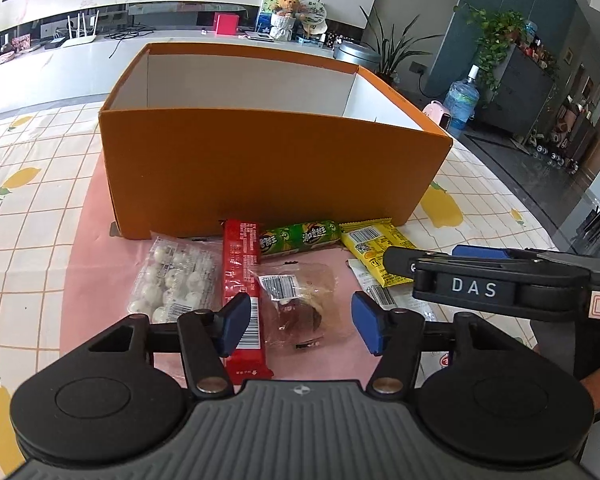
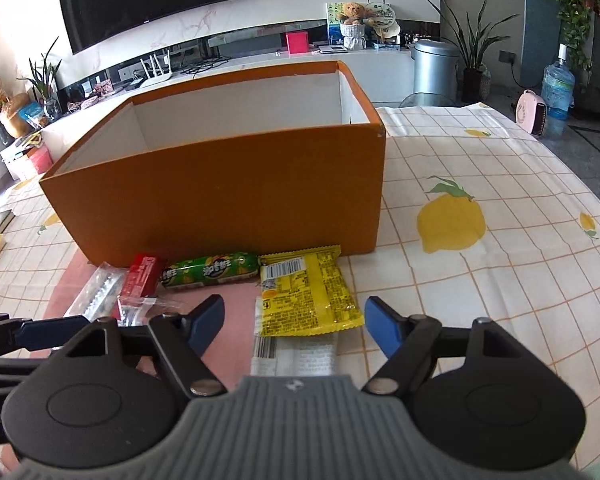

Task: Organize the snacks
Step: 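Grasp the clear pastry bag with the left gripper while the right gripper grasps the yellow chip bag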

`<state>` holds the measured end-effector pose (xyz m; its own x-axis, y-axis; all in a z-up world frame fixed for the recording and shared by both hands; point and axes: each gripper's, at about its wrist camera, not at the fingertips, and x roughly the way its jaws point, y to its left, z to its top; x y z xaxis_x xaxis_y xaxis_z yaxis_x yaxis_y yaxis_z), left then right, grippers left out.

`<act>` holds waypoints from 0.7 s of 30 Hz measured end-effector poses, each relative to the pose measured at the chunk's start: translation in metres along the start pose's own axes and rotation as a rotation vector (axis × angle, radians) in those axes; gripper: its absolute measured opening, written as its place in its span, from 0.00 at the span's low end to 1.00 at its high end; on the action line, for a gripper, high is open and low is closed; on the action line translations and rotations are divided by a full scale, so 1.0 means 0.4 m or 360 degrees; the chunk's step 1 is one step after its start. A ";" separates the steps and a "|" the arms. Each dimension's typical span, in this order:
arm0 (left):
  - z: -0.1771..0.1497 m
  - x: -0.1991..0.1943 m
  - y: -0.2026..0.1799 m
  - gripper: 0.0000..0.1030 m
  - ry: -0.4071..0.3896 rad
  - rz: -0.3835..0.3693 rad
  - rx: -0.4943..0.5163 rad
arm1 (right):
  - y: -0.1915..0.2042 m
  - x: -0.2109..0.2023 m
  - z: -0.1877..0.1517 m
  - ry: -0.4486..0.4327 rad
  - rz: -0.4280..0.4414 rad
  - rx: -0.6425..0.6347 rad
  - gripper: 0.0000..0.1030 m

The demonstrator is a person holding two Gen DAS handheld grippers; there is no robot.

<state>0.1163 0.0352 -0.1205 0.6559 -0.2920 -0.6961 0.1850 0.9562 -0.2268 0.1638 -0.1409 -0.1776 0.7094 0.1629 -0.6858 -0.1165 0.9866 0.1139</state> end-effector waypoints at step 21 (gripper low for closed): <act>0.012 0.072 -0.033 0.50 0.0103 0.0120 -0.0036 | -0.011 0.122 0.013 0.0201 -0.0073 -0.0121 0.65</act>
<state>0.1365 0.0144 -0.1343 0.6183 -0.2205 -0.7544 0.1198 0.9751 -0.1868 0.2027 -0.1374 -0.2079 0.6225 0.1116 -0.7746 -0.1416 0.9895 0.0288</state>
